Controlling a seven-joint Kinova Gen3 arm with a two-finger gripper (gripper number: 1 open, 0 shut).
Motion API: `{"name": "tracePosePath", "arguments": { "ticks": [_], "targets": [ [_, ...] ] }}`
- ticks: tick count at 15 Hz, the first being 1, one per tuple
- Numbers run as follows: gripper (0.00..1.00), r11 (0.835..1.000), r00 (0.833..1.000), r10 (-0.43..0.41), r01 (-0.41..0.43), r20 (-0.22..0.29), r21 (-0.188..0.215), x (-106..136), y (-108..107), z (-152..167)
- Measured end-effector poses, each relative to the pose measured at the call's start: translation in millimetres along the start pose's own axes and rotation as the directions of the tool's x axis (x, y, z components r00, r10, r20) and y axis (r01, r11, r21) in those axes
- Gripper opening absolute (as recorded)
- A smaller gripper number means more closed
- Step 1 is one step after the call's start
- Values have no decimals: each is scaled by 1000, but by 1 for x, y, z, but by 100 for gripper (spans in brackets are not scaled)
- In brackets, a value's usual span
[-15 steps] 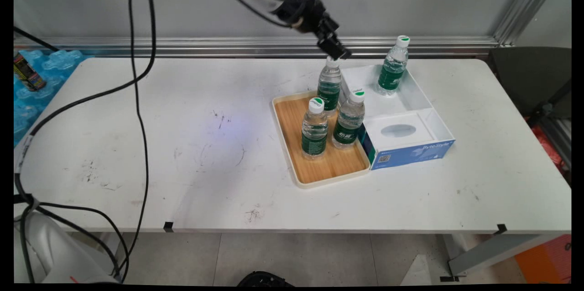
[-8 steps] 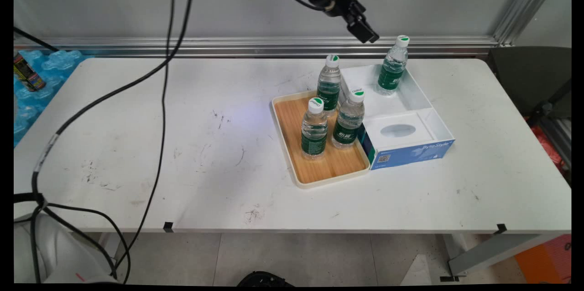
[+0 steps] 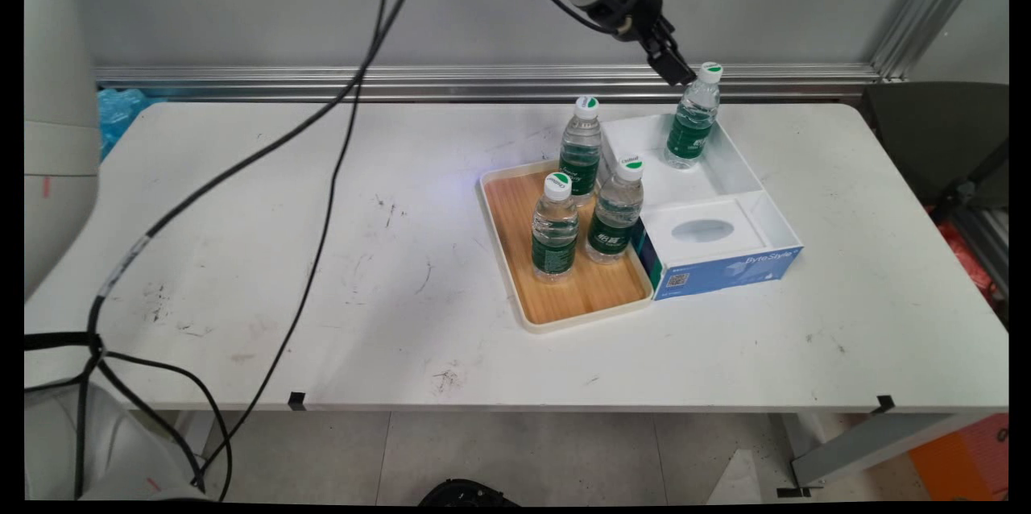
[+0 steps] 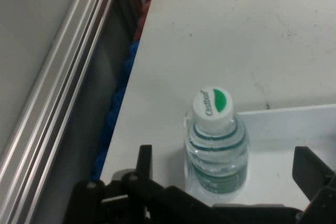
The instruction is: Pick up the green bottle from the white box
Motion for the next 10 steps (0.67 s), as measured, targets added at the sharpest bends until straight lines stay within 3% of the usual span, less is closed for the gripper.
{"name": "tracePosePath", "arguments": {
  "ticks": [10],
  "targets": [
    [100,1000,1000,-11,11,13,-20,9,-9,64]
  ]
}}
